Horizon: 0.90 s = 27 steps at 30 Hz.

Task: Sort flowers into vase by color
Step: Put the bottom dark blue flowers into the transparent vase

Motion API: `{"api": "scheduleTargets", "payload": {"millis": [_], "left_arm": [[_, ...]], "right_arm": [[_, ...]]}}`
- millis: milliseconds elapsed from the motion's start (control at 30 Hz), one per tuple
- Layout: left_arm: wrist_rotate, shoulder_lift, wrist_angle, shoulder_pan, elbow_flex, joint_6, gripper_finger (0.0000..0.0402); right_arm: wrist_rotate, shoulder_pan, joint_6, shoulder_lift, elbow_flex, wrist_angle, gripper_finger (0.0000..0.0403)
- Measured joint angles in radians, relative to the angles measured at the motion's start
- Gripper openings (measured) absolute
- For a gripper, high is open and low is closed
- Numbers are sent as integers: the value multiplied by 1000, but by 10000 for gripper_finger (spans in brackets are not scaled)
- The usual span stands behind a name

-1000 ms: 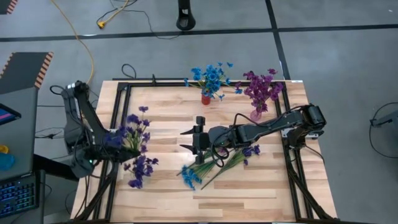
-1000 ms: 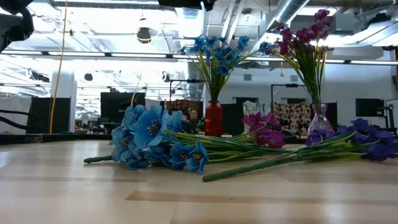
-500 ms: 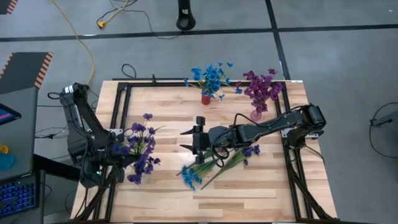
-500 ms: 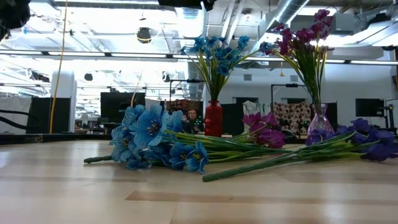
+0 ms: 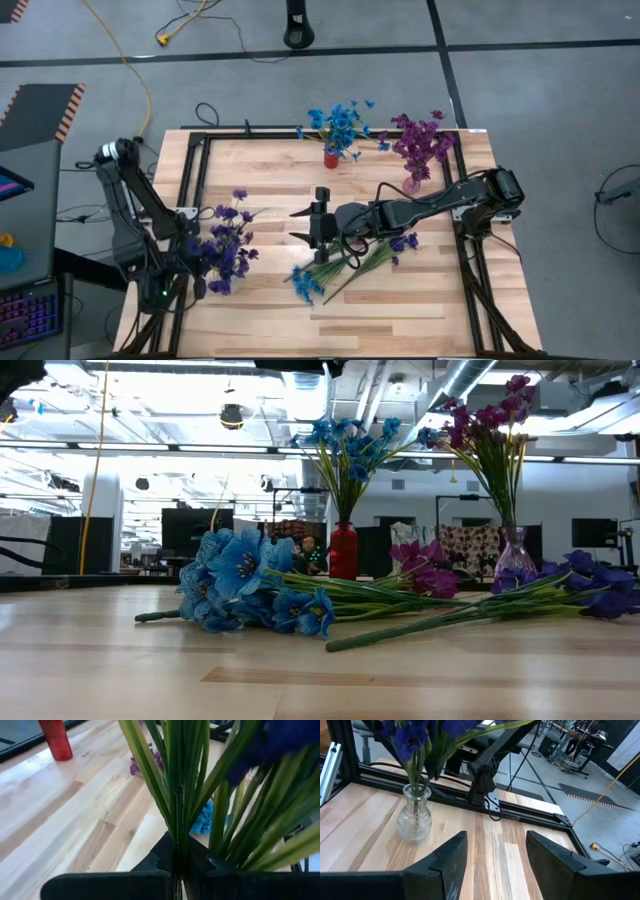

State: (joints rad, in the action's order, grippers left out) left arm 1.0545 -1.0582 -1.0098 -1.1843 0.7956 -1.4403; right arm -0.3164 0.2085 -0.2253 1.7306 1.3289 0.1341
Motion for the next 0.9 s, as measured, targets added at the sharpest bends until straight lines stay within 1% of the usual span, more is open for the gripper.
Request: {"api": "scheduleTargets", "payload": {"millis": [167, 267, 467, 733, 900], "left_arm": [[9, -48, -40, -47, 0, -109, 2], [9, -78, -61, -55, -1, -146, 2], [-20, -116, -57, -54, -1, -134, 2], [-34, -120, -54, -48, -1, -135, 3], [-57, -120, -54, -45, -1, -144, 29]], "right_arm": [[0, 0, 0, 0, 0, 0, 230], [0, 0, 0, 0, 0, 0, 230], [1, 0, -1, 0, 0, 0, 230], [1, 0, -1, 0, 0, 0, 230], [1, 0, -1, 0, 0, 0, 230]]}}
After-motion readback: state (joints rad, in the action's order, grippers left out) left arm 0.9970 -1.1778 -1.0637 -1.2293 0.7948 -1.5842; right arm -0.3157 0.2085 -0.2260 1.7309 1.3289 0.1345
